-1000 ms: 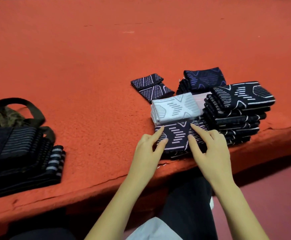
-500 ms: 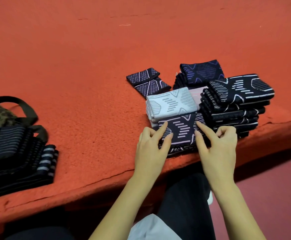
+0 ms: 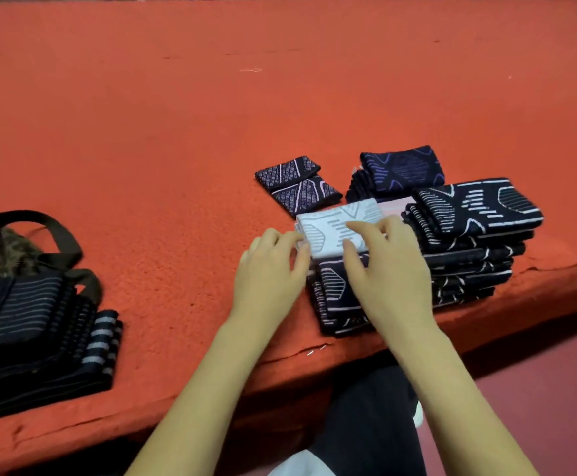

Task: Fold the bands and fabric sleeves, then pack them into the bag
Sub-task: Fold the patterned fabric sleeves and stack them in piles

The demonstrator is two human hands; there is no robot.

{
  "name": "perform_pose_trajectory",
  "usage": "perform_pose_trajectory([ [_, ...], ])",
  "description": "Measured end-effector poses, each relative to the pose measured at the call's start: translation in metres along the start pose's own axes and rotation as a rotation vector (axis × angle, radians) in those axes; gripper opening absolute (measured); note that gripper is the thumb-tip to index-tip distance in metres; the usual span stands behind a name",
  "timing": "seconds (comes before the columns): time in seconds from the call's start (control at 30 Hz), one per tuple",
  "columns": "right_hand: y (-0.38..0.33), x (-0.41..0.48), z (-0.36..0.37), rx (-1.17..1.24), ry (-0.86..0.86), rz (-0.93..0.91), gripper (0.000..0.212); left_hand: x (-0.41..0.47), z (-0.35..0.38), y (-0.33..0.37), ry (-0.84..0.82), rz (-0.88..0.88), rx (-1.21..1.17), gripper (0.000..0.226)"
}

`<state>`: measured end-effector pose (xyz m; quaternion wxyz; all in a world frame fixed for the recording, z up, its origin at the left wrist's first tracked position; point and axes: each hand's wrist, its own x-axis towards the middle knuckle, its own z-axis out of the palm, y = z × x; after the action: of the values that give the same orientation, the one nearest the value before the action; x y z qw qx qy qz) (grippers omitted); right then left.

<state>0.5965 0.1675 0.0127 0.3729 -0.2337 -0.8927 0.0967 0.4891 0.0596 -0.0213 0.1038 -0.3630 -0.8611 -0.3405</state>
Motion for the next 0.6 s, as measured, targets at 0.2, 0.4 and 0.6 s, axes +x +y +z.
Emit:
perform_pose_trajectory([
  [0.2, -0.018, 0.108, 0.061, -0.118, -0.411, 0.014, 0.031, 0.084, -0.005, -0.032, -0.078, -0.088, 0.296, 0.034],
  [0.4, 0.001, 0.163, 0.130, -0.131, -0.656, 0.116, 0.036, 0.145, 0.016, -0.061, -0.147, -0.098, 0.362, 0.035],
  [0.6, 0.021, 0.182, 0.177, -0.142, -0.667, 0.241, 0.034, 0.181, 0.051, -0.097, -0.228, -0.108, 0.228, 0.051],
])
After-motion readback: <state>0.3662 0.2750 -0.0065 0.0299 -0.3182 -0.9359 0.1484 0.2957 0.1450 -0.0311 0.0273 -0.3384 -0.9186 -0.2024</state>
